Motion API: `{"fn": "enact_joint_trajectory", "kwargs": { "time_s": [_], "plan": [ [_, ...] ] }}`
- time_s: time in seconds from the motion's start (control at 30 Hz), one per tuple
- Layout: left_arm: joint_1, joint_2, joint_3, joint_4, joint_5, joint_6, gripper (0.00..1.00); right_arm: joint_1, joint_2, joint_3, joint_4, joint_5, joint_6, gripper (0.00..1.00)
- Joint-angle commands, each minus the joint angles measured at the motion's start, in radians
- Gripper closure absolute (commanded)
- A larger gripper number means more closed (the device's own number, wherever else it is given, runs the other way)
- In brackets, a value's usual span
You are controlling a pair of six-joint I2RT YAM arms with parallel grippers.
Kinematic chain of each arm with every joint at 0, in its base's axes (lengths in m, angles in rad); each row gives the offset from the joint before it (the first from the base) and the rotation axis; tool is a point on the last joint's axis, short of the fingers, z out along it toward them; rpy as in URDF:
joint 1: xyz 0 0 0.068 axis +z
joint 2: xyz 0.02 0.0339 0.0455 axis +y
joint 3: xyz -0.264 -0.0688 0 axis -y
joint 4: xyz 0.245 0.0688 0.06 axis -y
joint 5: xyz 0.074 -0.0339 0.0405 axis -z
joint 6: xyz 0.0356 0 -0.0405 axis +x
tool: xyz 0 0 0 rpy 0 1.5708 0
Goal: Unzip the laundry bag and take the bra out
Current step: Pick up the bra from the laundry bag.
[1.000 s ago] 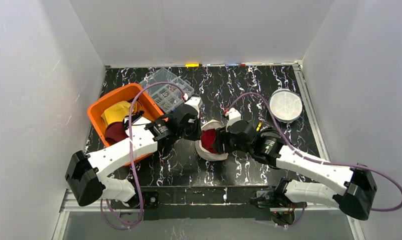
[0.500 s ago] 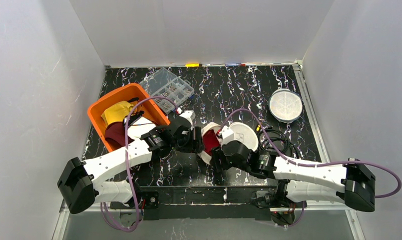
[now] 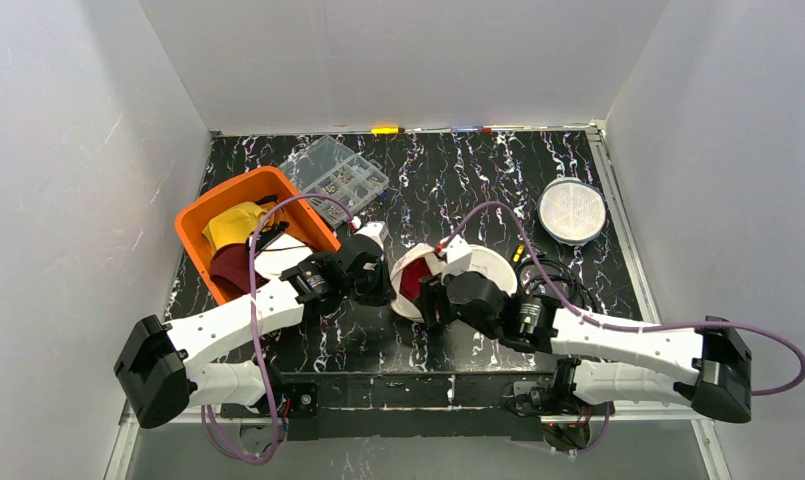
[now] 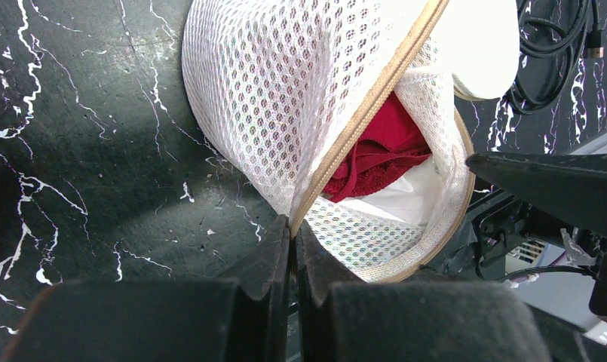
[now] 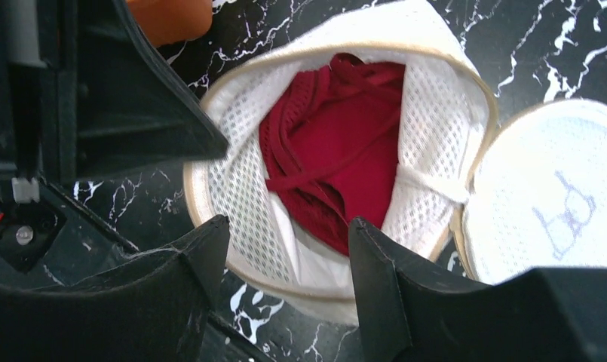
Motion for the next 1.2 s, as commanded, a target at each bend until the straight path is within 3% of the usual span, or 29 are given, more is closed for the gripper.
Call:
{"fn": "enact_joint_trajectory", "kwargs": {
  "time_s": [0.0,0.27,0.63,0.87,1.07,1.17],
  "plan": [
    [0.005,-0.021,0.019,-0.014,0.005,0.015,1.00,0.004,0.103,0.101,0.060,0.041,-0.076,0.33],
    [0.004,-0.056,-0.002,-0.026,-0.003,0.011,1.00,0.005,0.263,0.141,0.137,0.043,-0.104,0.34],
    [0.005,-0.067,-0.036,-0.015,0.005,0.009,1.00,0.002,0.316,0.113,0.252,0.145,-0.038,0.35],
    [0.004,-0.087,-0.059,-0.014,0.000,0.004,1.00,0.001,0.404,0.150,0.223,0.143,-0.034,0.37],
    [0.005,-0.092,-0.078,-0.006,0.002,0.000,1.00,-0.004,0.418,0.136,0.231,0.190,0.015,0.47],
    [0.004,-0.087,-0.086,0.000,0.008,-0.004,1.00,-0.005,0.400,0.112,0.289,0.190,0.029,0.42]
  ]
}}
